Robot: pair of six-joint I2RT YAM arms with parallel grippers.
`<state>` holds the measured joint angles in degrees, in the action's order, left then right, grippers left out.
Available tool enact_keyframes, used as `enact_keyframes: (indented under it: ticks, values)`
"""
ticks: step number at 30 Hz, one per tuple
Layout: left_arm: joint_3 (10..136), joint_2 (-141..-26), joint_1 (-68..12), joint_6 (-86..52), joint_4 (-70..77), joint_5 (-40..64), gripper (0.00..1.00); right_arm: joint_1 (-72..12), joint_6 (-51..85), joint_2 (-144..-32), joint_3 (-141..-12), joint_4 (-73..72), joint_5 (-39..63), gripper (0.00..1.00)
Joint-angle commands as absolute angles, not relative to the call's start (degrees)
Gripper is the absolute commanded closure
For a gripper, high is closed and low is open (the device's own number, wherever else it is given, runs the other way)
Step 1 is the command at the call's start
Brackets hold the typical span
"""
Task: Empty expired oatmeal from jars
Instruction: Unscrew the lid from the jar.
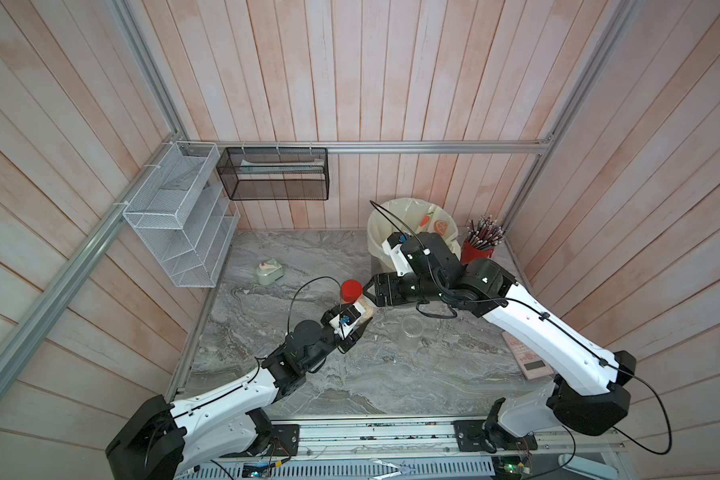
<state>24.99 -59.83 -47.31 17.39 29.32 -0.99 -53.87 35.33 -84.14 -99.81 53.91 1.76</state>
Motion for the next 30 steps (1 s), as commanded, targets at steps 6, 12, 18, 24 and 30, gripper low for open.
enact_keyframes:
  ticks: [6, 12, 18, 24, 30]
  values:
    - [26.4, -58.9, -47.5, 17.8, 30.1, -2.2, 1.00, -55.0, 36.0, -84.6, -99.8, 55.2, 0.8, 0.25]
    - [26.3, -58.7, -47.5, 17.7, 30.0, -2.2, 1.00, -55.1, 35.9, -84.3, -98.4, 54.6, 0.7, 0.26]
    - [26.3, -58.2, -47.6, 17.6, 29.8, -2.3, 1.00, -55.0, 35.5, -84.3, -97.8, 54.4, 0.5, 0.27]
    - [26.2, -58.6, -47.6, 17.4, 29.7, -2.0, 1.00, -55.0, 34.8, -84.6, -97.9, 54.2, 0.2, 0.28]
    - [26.2, -58.7, -47.8, 17.5, 29.8, -2.2, 1.00, -55.1, 33.9, -85.4, -98.6, 54.7, 0.5, 0.30]
